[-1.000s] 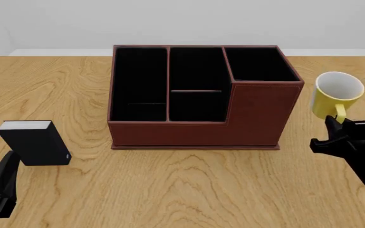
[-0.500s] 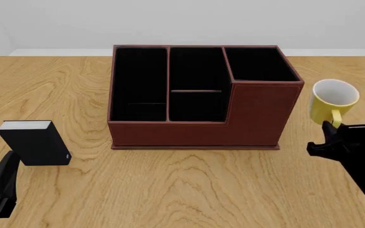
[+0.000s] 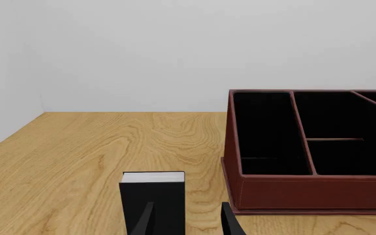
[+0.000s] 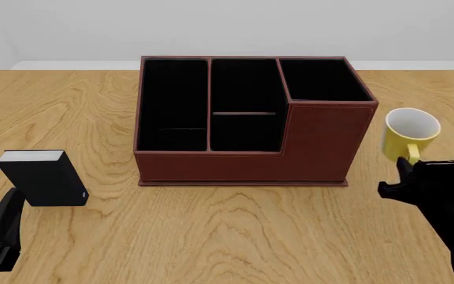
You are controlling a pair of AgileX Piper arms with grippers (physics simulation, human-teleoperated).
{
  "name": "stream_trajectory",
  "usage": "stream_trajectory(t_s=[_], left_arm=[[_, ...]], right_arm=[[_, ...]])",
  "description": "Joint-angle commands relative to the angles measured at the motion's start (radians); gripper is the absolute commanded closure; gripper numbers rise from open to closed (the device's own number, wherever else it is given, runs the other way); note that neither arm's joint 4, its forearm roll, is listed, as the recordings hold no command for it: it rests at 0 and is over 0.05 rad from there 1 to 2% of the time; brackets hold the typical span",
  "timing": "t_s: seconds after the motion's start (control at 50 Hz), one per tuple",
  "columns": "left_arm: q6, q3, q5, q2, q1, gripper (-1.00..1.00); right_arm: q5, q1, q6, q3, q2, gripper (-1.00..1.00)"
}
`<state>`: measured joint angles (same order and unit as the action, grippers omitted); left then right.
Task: Pick up the yellow and white mug and place it to the right of the caddy.
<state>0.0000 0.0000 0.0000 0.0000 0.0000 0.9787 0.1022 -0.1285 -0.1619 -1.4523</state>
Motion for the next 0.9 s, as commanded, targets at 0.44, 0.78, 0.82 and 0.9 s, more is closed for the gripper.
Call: stream_trajectory(t_s=[0.44, 0.78, 0.82, 0.9], left_arm=[[0.000, 0.000, 0.000, 0.000, 0.000, -1.00], [0.000, 0.000, 0.000, 0.000, 0.000, -1.00], [0.000, 0.000, 0.000, 0.000, 0.000, -1.00], [0.000, 0.000, 0.000, 0.000, 0.000, -1.00]], right_arm=[[0.134, 0.014, 0.016, 0.006, -0.160, 1.00], [0.179, 0.019, 0.016, 0.005, -0.226, 1.00], [0.185, 0.019, 0.017, 0.004, -0.236, 1.00], [0.202, 0.022, 0.016, 0.002, -0.260, 1.00]])
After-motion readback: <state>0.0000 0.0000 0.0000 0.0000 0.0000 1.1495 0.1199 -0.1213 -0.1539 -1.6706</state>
